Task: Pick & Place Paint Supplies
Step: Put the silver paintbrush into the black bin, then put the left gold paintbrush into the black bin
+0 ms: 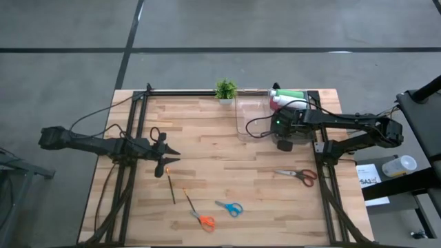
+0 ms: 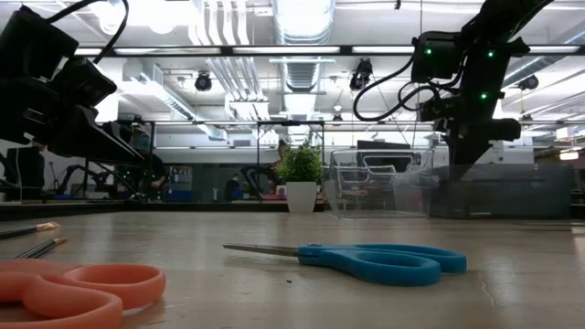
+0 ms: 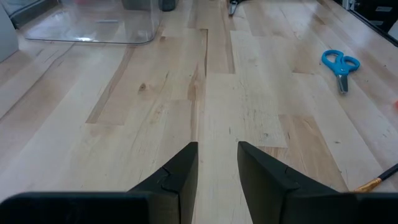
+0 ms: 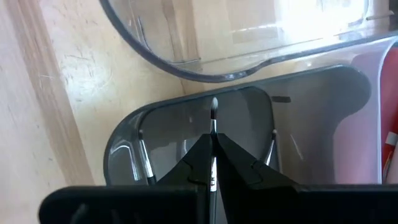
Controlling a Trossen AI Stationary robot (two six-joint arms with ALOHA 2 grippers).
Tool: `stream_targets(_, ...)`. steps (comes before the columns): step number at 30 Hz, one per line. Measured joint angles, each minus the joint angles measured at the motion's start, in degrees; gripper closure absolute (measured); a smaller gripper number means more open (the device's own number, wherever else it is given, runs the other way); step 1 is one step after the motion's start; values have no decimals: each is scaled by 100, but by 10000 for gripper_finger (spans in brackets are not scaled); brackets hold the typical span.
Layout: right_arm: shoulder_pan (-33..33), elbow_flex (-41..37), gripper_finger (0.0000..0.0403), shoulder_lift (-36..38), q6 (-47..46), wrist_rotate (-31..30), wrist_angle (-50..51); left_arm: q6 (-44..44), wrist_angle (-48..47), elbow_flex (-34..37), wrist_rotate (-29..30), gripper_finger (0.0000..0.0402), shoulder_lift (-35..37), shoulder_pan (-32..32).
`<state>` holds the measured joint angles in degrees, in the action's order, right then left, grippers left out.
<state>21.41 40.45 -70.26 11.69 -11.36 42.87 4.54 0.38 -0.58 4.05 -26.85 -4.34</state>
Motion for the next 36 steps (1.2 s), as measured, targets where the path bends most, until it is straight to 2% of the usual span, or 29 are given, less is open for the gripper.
stream_targets(16, -2, 0, 386, 2, -135, -45, -22, 0, 2, 0, 1, 280, 0, 1)
stream_targets(28, 2, 0, 274, 7, -90, -232, -22, 0, 0, 0, 0, 280, 0, 0)
stream_targets(36, -2, 26, 261, 52, -104, -232, 26, 0, 0, 0, 0, 280, 0, 0)
